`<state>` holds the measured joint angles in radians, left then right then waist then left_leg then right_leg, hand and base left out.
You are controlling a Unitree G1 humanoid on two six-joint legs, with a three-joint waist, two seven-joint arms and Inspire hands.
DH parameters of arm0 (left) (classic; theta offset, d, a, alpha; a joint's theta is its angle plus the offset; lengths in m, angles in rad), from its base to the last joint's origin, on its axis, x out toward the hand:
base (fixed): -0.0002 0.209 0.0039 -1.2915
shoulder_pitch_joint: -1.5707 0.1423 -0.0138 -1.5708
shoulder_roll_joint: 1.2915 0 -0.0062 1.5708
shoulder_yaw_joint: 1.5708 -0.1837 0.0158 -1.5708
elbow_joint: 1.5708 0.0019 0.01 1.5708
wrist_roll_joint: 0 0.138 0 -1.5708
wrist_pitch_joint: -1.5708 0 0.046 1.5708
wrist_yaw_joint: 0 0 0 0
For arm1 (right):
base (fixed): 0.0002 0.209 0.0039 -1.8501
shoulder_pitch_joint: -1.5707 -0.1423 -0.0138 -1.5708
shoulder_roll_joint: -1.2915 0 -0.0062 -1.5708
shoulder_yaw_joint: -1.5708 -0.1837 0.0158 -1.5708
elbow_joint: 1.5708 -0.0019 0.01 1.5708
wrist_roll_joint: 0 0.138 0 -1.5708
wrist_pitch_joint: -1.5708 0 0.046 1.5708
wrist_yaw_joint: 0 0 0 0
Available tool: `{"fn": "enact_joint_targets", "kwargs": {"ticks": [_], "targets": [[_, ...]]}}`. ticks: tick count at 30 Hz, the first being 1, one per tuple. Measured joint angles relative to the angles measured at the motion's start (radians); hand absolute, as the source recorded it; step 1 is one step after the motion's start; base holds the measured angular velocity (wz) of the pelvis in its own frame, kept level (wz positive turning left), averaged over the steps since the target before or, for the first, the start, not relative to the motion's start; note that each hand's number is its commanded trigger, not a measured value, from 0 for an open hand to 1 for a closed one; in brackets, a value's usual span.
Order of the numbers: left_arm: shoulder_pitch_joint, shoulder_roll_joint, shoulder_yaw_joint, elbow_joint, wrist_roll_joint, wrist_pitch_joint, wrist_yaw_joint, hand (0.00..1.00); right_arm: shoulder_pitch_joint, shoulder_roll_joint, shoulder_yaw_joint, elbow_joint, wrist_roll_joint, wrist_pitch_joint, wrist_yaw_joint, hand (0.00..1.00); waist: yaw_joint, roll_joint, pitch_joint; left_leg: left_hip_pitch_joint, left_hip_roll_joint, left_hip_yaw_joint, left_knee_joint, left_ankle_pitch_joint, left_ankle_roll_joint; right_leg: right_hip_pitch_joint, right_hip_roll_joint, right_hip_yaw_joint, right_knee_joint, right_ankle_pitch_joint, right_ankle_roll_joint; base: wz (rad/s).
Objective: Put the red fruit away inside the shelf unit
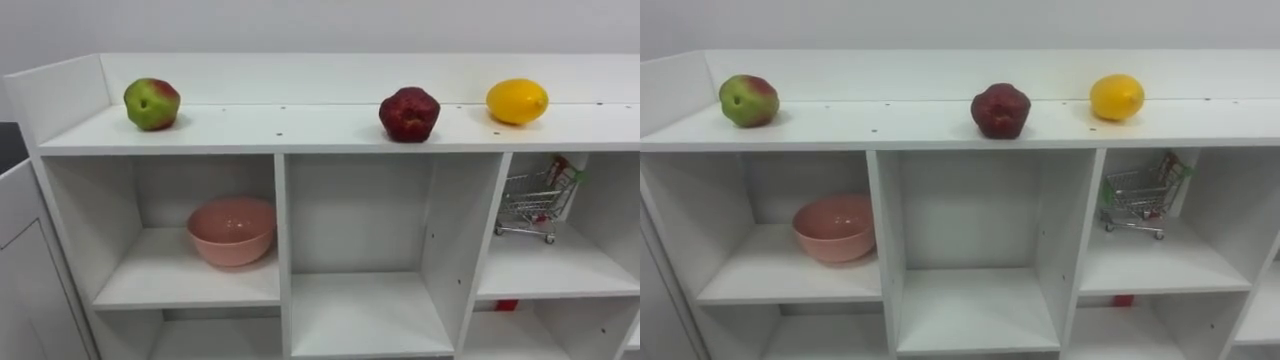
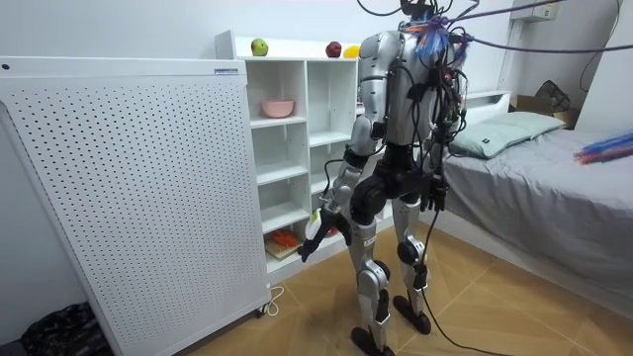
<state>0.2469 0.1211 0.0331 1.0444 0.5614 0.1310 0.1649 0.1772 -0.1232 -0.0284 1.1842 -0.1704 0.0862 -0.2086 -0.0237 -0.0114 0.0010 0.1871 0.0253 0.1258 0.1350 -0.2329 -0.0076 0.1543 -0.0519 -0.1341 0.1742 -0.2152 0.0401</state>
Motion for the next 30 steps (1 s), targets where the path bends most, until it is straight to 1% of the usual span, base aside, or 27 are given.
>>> {"fn": "enact_joint_targets", "kwargs": {"ticks": [1,3,4,5,6,7,8,9,10,12,13,15,16,18,22,24,27,28,30], "targets": [[0.000,0.000,0.000,-0.002,0.000,-0.005,0.006,0.00,0.000,0.000,-0.009,-0.017,0.020,-0.008,-0.008,0.00,-0.002,0.000,0.0001,0.000,0.000,0.002,0.000,0.000,0.000,0.000,0.000,0.003,-0.001,0.000,0.000,-0.08],[-0.001,-0.002,0.000,-0.005,0.000,-0.033,0.035,0.00,0.002,0.002,-0.037,-0.110,0.064,-0.047,-0.035,0.00,-0.005,0.000,-0.0001,-0.001,0.001,0.012,0.000,0.000,0.000,-0.005,0.002,0.011,-0.001,0.001,-0.002,-0.11],[-0.001,-0.003,0.000,-0.005,0.000,-0.041,0.044,0.00,0.003,0.002,-0.043,-0.140,0.068,-0.058,-0.040,0.00,-0.006,0.001,0.0000,-0.001,0.001,0.015,0.000,0.000,0.000,-0.007,0.002,0.016,0.000,0.002,-0.002,-0.17],[-0.003,-0.005,0.002,-0.005,0.000,-0.055,0.059,0.00,0.003,0.002,-0.057,-0.197,0.070,-0.082,-0.046,0.00,-0.007,0.001,0.0000,-0.001,0.001,0.023,0.000,0.000,0.000,-0.012,0.002,0.022,0.001,0.003,-0.003,-0.16],[-0.006,-0.005,0.004,-0.005,-0.001,-0.064,0.071,0.00,0.005,0.003,-0.065,-0.260,0.070,-0.099,-0.060,0.00,-0.005,0.000,-0.0002,-0.002,0.002,0.026,-0.001,0.000,0.000,-0.014,0.003,0.025,0.000,0.004,-0.003,-0.13],[-0.008,-0.004,0.005,-0.005,-0.001,-0.070,0.074,0.00,0.005,0.003,-0.065,-0.293,0.070,-0.107,-0.068,0.00,-0.005,-0.001,-0.0003,-0.002,0.002,0.027,-0.001,0.000,0.000,-0.015,0.003,0.026,0.000,0.004,-0.003,-0.07],[-0.013,-0.004,0.004,-0.004,-0.003,-0.077,0.082,0.00,0.007,0.003,-0.066,-0.350,0.069,-0.124,-0.080,0.00,-0.005,-0.002,-0.0004,-0.002,0.002,0.029,-0.001,0.000,0.000,-0.015,0.003,0.028,-0.001,0.004,-0.003,-0.06],[-0.016,-0.005,0.002,-0.001,-0.005,-0.090,0.090,0.00,0.013,0.004,-0.065,-0.424,0.065,-0.133,-0.092,0.00,-0.002,-0.002,-0.0005,-0.002,0.002,0.033,-0.001,0.000,0.000,-0.017,0.004,0.032,0.000,0.004,-0.003,-0.07],[-0.017,-0.007,0.001,-0.001,-0.007,-0.095,0.094,0.00,0.021,0.006,-0.063,-0.466,0.064,-0.140,-0.101,0.00,-0.001,-0.002,-0.0005,-0.002,0.002,0.035,-0.002,0.000,0.000,-0.019,0.004,0.034,0.000,0.005,-0.003,-0.06],[-0.018,-0.015,0.001,-0.003,-0.011,-0.100,0.105,0.00,0.067,0.021,-0.061,-0.643,0.060,-0.171,-0.134,0.00,0.001,0.000,-0.0015,-0.008,0.002,0.036,-0.003,0.000,0.000,-0.026,0.005,0.036,0.000,0.005,-0.003,-0.02],[-0.019,-0.016,0.001,-0.003,-0.011,-0.102,0.106,0.00,0.074,0.024,-0.057,-0.683,0.059,-0.175,-0.143,0.00,0.001,0.000,-0.0017,-0.012,0.002,0.036,-0.003,0.000,0.000,-0.031,0.005,0.036,0.001,0.005,-0.003,0.00],[-0.021,-0.016,-0.001,-0.002,-0.012,-0.108,0.109,0.00,0.084,0.024,-0.028,-0.794,0.059,-0.191,-0.174,0.00,0.001,0.006,-0.0068,-0.021,0.003,0.039,-0.001,0.000,0.000,-0.046,0.005,0.039,0.008,0.005,-0.003,-0.03],[-0.021,-0.016,-0.003,-0.002,-0.013,-0.108,0.111,0.00,0.086,0.025,-0.021,-0.815,0.058,-0.194,-0.182,0.00,0.003,0.004,-0.0074,-0.022,0.003,0.040,-0.001,0.000,0.000,-0.050,0.005,0.040,0.013,0.005,-0.003,-0.06],[-0.020,-0.016,-0.007,-0.001,-0.012,-0.109,0.111,0.00,0.087,0.027,0.013,-0.901,0.046,-0.198,-0.202,0.00,0.004,0.003,-0.0065,-0.020,0.003,0.049,0.001,0.000,0.000,-0.052,0.005,0.048,0.014,0.005,-0.003,-0.09],[-0.022,-0.013,-0.018,-0.002,-0.036,-0.111,0.111,0.00,0.090,0.028,0.031,-1.018,0.036,-0.204,-0.216,0.00,0.004,0.004,-0.0065,-0.016,0.003,0.053,0.002,0.000,0.000,-0.050,0.004,0.050,0.014,0.007,-0.003,-0.04],[-0.023,-0.012,-0.030,-0.002,-0.053,-0.124,0.111,0.00,0.088,0.022,0.045,-1.084,0.036,-0.227,-0.239,0.00,0.005,0.009,-0.0034,-0.016,0.006,0.060,0.003,0.000,0.000,-0.051,0.006,0.052,0.013,0.011,-0.005,-0.07],[-0.023,-0.012,-0.042,0.000,-0.087,-0.143,0.110,0.00,0.086,0.021,0.048,-1.136,0.035,-0.262,-0.254,0.00,0.006,0.008,-0.0027,-0.020,0.009,0.064,0.003,0.000,0.000,-0.052,0.010,0.057,0.013,0.015,-0.007,-0.06],[-0.023,-0.013,-0.044,0.000,-0.090,-0.146,0.110,0.00,0.086,0.021,0.047,-1.149,0.035,-0.264,-0.262,0.00,0.006,0.008,-0.0028,-0.020,0.009,0.065,0.003,0.000,0.000,-0.053,0.011,0.062,0.013,0.016,-0.007,-0.06],[-0.023,-0.012,-0.047,0.002,-0.099,-0.160,0.110,0.00,0.079,0.021,0.047,-1.205,0.032,-0.280,-0.292,0.00,0.007,0.013,-0.0032,-0.024,0.012,0.073,0.002,0.001,0.000,-0.058,0.016,0.076,0.013,0.020,-0.008,-0.13]]}}
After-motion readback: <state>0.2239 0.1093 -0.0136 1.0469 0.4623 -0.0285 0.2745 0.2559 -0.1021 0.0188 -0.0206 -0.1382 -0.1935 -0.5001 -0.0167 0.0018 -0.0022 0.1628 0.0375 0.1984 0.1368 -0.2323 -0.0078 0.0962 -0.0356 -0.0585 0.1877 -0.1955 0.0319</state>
